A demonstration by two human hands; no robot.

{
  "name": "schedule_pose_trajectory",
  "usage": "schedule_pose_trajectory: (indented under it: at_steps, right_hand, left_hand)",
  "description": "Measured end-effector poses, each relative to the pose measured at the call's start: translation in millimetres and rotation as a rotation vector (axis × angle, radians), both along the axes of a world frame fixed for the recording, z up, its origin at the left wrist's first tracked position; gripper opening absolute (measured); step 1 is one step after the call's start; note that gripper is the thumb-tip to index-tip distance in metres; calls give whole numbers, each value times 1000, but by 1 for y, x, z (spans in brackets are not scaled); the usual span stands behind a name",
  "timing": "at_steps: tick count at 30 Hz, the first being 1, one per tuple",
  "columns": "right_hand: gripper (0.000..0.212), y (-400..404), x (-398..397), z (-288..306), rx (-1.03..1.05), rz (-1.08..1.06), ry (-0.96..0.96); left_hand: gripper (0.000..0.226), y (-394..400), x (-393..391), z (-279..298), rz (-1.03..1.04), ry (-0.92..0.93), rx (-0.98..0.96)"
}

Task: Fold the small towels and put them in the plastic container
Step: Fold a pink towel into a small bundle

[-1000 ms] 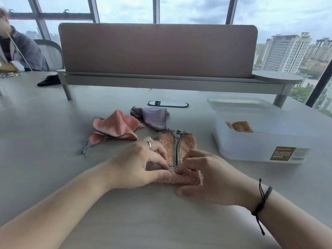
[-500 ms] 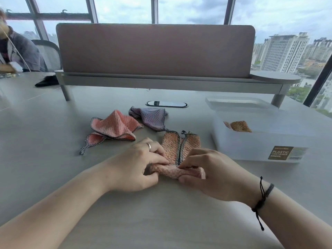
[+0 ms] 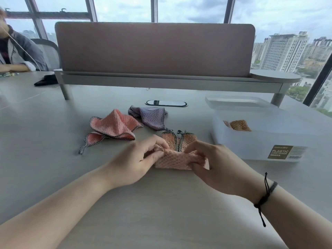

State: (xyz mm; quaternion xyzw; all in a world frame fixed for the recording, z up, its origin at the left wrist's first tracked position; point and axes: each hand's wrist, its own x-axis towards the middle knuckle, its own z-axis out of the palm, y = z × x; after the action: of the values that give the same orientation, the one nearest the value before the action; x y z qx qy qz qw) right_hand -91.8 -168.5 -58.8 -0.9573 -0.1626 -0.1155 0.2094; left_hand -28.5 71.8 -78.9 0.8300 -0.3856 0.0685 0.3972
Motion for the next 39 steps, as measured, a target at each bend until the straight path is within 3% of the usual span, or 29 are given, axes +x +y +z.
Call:
schedule_pose_trajectory:
  at_steps: [4, 6, 12, 15, 21, 30, 39]
  right_hand:
    - [8, -2, 4, 0, 154, -27, 42]
    - [8, -3, 6, -1, 199, -34, 57]
    - [10, -1, 4, 0, 158, -1, 77]
    - [9, -1, 4, -1, 150, -2, 54]
    - [20, -4, 6, -1, 91, -4, 44]
    - [25, -4, 4, 1, 74, -11, 33]
    - [21, -2, 6, -1, 174, -133, 29]
  left_hand:
    - [39, 1, 1, -3, -30, 184, -62]
    - [50, 1, 4, -6, -18, 171, -10]
    - [13, -2, 1, -3, 44, -15, 120]
    - [14, -4, -1, -2, 26, -46, 141]
    - [53, 1, -3, 2, 56, -123, 128]
    - [18, 0, 4, -5, 34, 18, -37]
    - [15, -3, 4, -7, 81, 173, -104]
